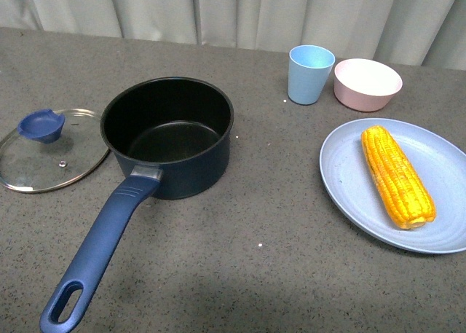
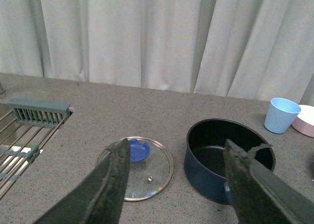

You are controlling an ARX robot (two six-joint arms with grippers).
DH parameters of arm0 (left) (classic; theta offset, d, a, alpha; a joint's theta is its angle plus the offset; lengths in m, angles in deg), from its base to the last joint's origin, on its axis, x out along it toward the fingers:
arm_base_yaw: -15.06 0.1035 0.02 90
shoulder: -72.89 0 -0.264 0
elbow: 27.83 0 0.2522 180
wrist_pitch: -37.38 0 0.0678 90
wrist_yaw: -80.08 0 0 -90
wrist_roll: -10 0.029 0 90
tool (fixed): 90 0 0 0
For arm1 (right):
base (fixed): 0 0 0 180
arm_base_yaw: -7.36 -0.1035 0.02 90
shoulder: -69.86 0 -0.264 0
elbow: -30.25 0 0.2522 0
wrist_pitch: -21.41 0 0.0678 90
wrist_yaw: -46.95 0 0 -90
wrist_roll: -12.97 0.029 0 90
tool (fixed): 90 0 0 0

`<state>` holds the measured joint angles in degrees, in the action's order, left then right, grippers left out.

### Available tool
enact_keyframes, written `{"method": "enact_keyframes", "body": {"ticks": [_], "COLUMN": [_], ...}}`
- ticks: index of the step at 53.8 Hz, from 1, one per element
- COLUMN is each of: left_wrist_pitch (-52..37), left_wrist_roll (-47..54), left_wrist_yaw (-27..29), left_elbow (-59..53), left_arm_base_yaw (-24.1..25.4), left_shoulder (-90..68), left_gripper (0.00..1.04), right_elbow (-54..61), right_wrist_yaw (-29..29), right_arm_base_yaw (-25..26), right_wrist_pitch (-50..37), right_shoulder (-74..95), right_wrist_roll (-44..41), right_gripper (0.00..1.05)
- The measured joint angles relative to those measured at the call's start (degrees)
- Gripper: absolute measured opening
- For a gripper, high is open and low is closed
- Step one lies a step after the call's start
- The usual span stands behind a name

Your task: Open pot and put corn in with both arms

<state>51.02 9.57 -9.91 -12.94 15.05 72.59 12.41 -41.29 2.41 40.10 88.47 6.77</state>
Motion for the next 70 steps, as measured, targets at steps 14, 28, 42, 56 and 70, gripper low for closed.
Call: {"method": "enact_keyframes", "body": {"ticks": [14, 28, 42, 56, 70], "left_wrist_pitch": [0.0, 0.0, 0.0, 0.0, 0.0], "left_wrist_roll": [0.1, 0.2, 0.2, 0.2, 0.2], "left_wrist_yaw": [0.0, 0.0, 0.0, 0.0, 0.0], "left_elbow": [0.0, 0.0, 0.0, 0.0, 0.0], "left_arm_base_yaw": [0.0, 0.0, 0.0, 0.0, 0.0], "left_shoulder": [0.0, 0.0, 0.0, 0.0, 0.0], "left_gripper": [0.98, 0.98, 0.98, 0.98, 0.98], "right_elbow": [-9.2, -20.5, -34.0, -40.3, -43.7], "right_wrist_yaw": [-7.2, -9.1, -9.7, -10.4, -11.5], "right_arm_base_yaw": [-2.3, -3.4, -4.7, -7.2, -8.0], "right_wrist_pitch": [-22.1, -21.9, -16.4, -11.6, -8.6], "right_shoulder": [41.1, 65.4, 82.0, 88.9, 93.3], "right_wrist_roll": [0.3, 2.7, 7.5, 11.6, 13.1], "right_gripper": [0.96, 0.96, 0.96, 0.96, 0.95]}}
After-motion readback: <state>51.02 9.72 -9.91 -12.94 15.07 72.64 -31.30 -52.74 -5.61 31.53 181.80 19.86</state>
